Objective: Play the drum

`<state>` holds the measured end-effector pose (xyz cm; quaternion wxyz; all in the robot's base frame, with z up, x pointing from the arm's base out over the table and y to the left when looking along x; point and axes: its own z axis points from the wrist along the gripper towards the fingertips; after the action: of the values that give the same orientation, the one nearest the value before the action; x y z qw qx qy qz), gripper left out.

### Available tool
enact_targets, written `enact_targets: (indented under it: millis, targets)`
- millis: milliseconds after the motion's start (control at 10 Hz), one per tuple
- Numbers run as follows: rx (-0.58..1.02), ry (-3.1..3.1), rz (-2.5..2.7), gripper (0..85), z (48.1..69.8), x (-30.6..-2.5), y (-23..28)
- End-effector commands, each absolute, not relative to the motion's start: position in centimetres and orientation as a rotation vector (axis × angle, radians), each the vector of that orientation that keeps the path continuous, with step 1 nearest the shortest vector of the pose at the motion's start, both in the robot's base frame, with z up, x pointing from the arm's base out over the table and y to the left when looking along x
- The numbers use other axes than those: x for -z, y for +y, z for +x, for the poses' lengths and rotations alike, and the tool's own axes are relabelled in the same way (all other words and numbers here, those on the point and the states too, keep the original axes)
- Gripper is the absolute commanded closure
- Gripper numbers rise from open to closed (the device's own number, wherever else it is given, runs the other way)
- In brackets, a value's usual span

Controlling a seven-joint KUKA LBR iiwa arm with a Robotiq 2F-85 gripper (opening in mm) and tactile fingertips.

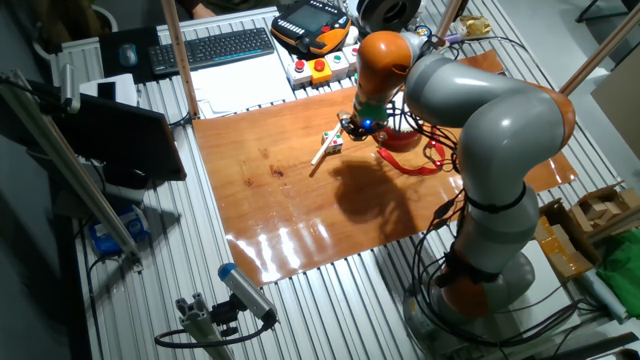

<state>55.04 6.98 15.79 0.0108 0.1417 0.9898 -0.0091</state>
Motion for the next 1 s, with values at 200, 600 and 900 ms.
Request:
enact_targets:
  millis: [200,600,900]
  targets:
    - [0.012,3.076,0.441,84.3,55.04,-15.81,7.03]
    - [-0.027,3.054,0.448,84.3,55.04,-15.81,7.03]
    - [0.021,3.034,0.512,84.3,55.04,-15.81,7.03]
